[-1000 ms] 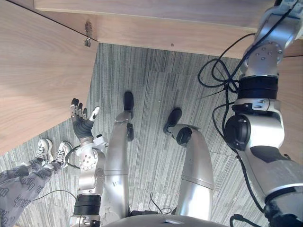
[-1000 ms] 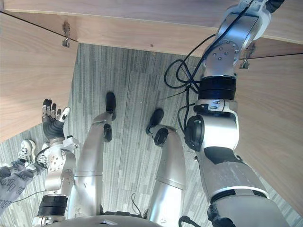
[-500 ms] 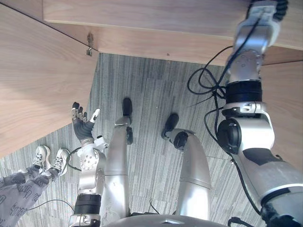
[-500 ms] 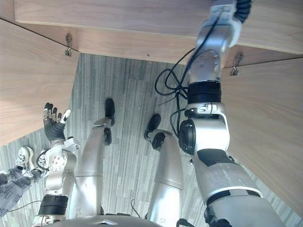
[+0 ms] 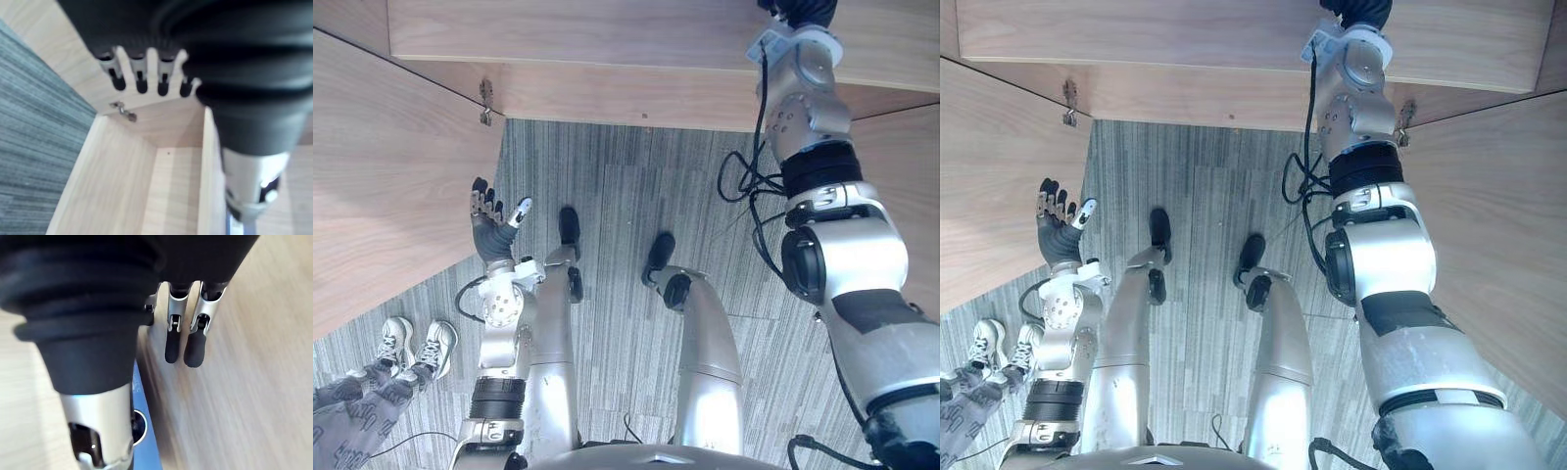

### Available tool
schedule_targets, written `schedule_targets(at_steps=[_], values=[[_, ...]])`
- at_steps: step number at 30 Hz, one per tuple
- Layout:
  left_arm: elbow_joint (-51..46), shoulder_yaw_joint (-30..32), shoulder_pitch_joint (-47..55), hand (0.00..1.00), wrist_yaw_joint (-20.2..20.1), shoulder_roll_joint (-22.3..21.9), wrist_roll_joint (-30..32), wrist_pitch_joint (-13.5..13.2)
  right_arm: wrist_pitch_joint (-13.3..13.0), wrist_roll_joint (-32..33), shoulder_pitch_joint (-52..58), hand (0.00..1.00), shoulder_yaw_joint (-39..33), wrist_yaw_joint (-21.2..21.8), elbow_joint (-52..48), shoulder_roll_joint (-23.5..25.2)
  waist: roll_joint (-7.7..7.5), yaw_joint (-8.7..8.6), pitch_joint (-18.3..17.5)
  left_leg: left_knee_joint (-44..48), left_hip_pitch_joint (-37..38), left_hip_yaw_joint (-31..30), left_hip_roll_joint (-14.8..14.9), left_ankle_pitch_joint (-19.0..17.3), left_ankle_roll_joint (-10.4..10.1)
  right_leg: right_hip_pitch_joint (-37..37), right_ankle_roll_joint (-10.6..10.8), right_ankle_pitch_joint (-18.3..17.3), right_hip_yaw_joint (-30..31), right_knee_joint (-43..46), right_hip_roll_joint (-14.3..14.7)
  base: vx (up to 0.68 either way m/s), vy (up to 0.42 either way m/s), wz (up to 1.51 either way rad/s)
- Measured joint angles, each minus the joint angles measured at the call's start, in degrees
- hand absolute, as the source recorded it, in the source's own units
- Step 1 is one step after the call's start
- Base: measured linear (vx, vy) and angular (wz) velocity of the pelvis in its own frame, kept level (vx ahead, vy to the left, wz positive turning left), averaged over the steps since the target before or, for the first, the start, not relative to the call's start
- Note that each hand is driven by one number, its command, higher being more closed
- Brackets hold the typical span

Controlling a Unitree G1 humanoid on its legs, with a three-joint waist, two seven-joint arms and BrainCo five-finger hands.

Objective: Walk over to the cabinet, pick up the folder, carry it to the office cabinet, place the folder inside the office cabinet, then close the office cabinet door

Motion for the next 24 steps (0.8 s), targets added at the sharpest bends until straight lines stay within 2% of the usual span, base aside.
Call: schedule_targets(at_steps=[10, 12, 16, 19, 21, 24], values=[[-1.7, 2.7, 1.0, 0.0, -1.9, 1.6, -1.7, 0.2, 0.5, 0.1, 4.2, 0.0, -1.1, 2.3, -1.8, -0.2, -0.01, -0.09, 0.0, -1.3, 1.8, 1.3, 0.4, 0.6, 1.1, 2.0, 1.1, 2.2, 0.7, -3.5, 0.6, -0.04, 0.012, -0.08], [-3.2, 3.4, 1.2, 0.0, -1.9, 1.7, -1.8, 0.2, 0.5, 0.1, 7.4, 0.0, -2.4, 2.2, -5.9, 0.2, -0.01, -0.12, 0.0, -1.4, 2.1, 1.4, 0.6, 0.5, 1.2, 2.4, 1.3, 2.5, 0.8, -4.2, 0.9, -0.03, 0.007, -0.11], [-3.9, 4.4, 1.0, 0.0, -1.8, 1.6, -2.2, 0.6, 0.4, -0.3, 15.7, 0.0, -4.3, 1.1, -19.8, 4.0, -0.09, -1.24, 0.1, -1.4, 2.3, 1.8, 1.0, 0.4, 1.5, 2.8, 1.7, 3.5, 1.3, -5.6, 1.5, -0.03, 0.006, -0.1], [-3.7, 4.5, 0.0, 0.0, -1.6, 1.3, -2.2, 1.6, 0.2, -0.3, 20.0, 0.0, -4.8, 0.0, -27.0, 6.0, -0.18, -1.19, 0.1, -1.3, 3.1, 2.9, 1.6, -0.1, 1.9, 3.5, 1.8, 4.1, 1.9, -6.4, 1.9, -0.02, 0.0, -0.18], [-3.7, 4.9, -1.3, 0.0, -1.1, 0.6, -2.1, 2.0, -0.2, -0.2, 24.8, 0.0, -4.8, -1.2, -34.3, 7.3, -0.18, -1.47, 0.1, -0.8, 4.2, 3.1, 1.8, -0.9, 2.2, 4.8, 1.9, 4.1, 2.1, -6.9, 2.0, -0.02, -0.001, -0.11], [-3.6, 5.0, -3.3, 0.0, -0.6, 0.5, -2.0, 2.6, -2.3, -0.5, 30.5, 0.0, -4.9, -1.6, -44.0, 8.1, -0.21, -1.92, 0.2, -0.8, 5.4, 3.5, 1.8, -2.1, 2.5, 6.3, 2.4, 4.1, 2.4, -7.6, 2.0, -0.01, 0.009, -0.06]])
